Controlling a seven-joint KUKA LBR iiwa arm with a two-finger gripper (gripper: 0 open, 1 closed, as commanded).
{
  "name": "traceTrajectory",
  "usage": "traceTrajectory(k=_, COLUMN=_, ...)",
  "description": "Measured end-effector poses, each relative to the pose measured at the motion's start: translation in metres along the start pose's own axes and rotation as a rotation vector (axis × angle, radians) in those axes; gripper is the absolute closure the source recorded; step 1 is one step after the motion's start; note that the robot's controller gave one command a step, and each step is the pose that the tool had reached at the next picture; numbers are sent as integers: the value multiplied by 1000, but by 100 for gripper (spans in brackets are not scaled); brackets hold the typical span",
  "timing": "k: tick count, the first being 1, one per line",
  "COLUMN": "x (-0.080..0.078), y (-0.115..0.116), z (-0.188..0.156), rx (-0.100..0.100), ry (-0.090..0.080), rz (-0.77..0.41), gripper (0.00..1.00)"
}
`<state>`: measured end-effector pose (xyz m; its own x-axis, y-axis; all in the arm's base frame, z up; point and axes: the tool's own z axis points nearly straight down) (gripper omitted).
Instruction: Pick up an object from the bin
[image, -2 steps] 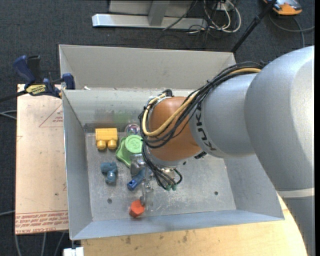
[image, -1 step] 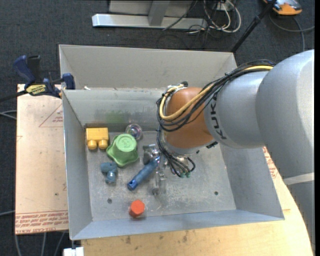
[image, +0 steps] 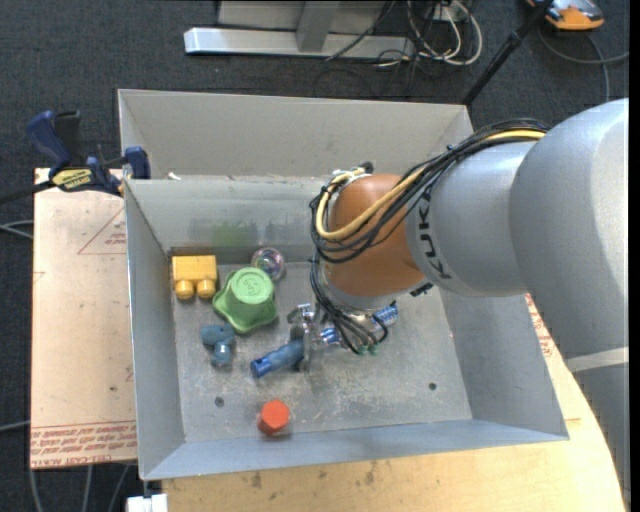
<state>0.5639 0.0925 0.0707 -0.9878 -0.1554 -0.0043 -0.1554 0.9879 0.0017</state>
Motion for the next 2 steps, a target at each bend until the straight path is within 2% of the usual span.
traceTrajectory(k=1, x=-2, y=1, z=-126, rx=0, ry=-5, rz=34, gripper=100)
traceTrajectory(k=2, x=-7, y=-11, z=-207, rx=2, ry=-2, rz=-261, gripper=100)
